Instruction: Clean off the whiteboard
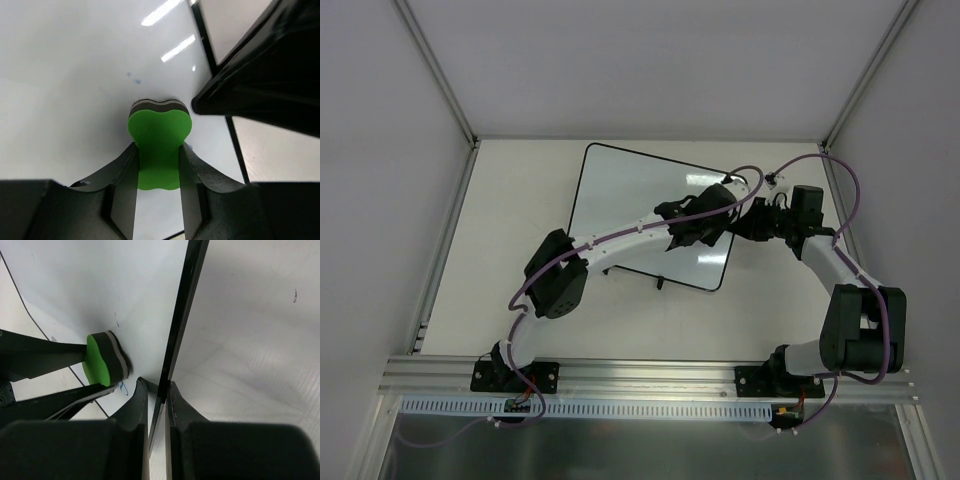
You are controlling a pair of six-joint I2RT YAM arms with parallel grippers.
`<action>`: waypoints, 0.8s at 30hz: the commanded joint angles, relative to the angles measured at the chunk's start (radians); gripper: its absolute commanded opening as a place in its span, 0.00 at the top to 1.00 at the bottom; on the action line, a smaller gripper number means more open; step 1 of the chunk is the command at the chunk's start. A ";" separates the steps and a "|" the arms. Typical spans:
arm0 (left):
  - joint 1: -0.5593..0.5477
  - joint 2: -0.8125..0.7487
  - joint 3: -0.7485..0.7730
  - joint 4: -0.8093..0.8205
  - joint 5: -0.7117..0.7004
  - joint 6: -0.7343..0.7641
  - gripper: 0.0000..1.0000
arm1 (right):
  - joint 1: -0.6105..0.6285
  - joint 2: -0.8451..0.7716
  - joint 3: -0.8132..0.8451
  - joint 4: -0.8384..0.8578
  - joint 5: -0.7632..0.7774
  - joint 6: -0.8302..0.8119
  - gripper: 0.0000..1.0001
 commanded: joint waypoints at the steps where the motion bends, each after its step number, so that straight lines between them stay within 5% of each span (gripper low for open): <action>1: 0.071 -0.006 -0.120 -0.090 -0.080 -0.127 1.00 | 0.045 -0.015 0.010 0.060 0.028 -0.102 1.00; 11: 0.080 -0.072 -0.226 -0.087 -0.180 -0.216 1.00 | 0.046 -0.018 0.005 0.064 0.026 -0.099 1.00; 24: -0.049 0.088 -0.039 -0.089 -0.157 -0.164 1.00 | 0.048 -0.022 0.010 0.078 0.025 -0.081 1.00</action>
